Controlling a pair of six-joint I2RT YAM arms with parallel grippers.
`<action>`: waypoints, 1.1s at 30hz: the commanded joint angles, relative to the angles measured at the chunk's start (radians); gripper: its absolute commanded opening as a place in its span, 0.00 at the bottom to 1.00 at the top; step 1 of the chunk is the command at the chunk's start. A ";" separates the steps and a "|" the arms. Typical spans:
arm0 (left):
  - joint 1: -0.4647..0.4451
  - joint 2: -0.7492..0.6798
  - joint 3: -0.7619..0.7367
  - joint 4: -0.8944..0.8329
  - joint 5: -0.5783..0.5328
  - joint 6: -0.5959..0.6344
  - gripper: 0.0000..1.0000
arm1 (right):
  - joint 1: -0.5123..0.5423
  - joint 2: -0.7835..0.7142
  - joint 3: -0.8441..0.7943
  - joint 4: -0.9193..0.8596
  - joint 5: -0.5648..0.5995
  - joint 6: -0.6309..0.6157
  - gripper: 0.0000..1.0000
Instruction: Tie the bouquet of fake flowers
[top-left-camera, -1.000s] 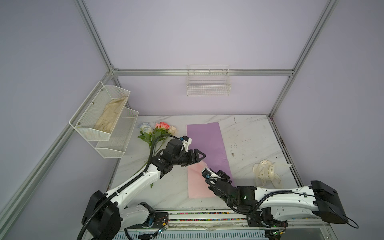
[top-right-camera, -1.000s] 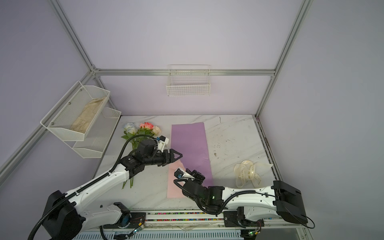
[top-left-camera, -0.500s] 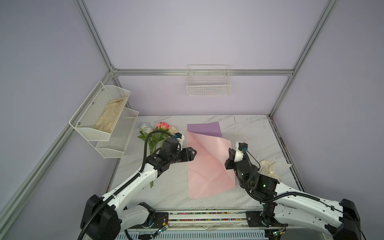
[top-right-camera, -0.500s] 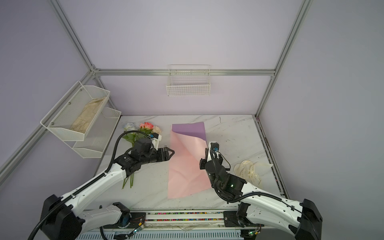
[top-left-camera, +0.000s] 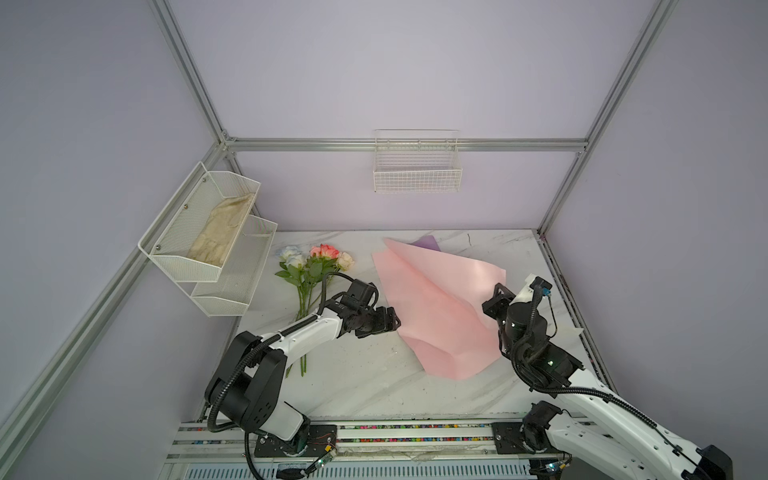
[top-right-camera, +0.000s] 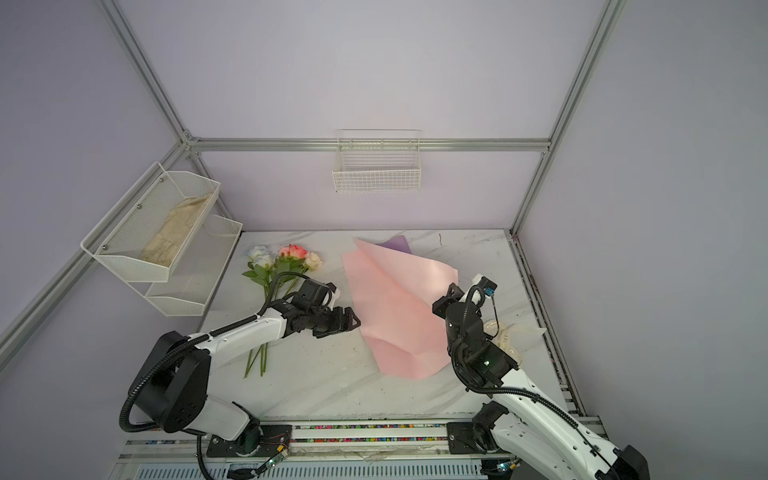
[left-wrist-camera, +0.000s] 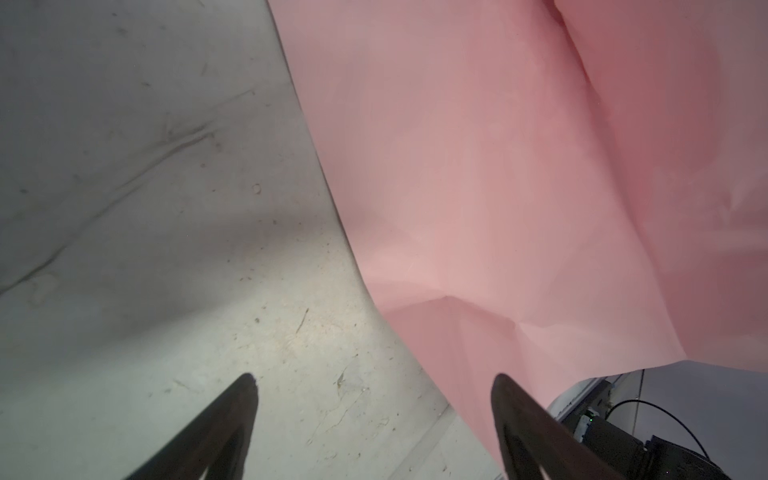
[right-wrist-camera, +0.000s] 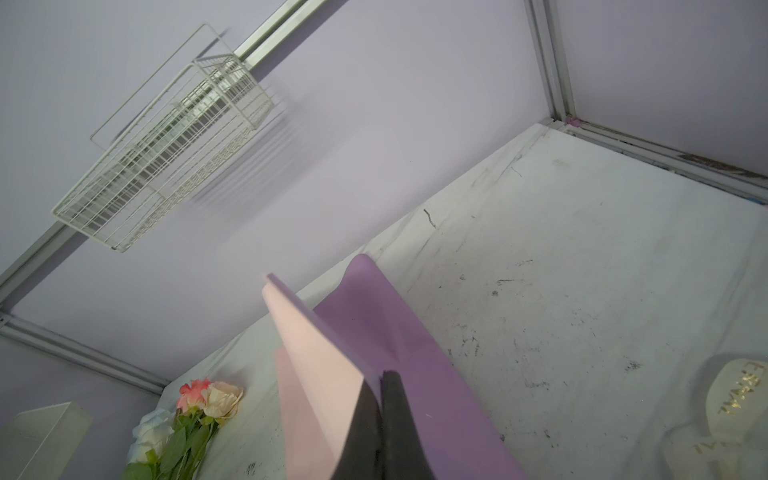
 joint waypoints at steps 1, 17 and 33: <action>-0.004 0.018 -0.054 0.178 0.121 -0.123 0.86 | -0.085 -0.004 -0.009 -0.026 -0.156 0.119 0.00; -0.104 0.096 -0.187 0.468 0.096 -0.438 0.80 | -0.167 0.014 -0.012 -0.021 -0.283 0.127 0.00; -0.132 0.125 -0.239 0.679 0.042 -0.521 0.34 | -0.210 0.028 0.005 -0.028 -0.277 0.088 0.00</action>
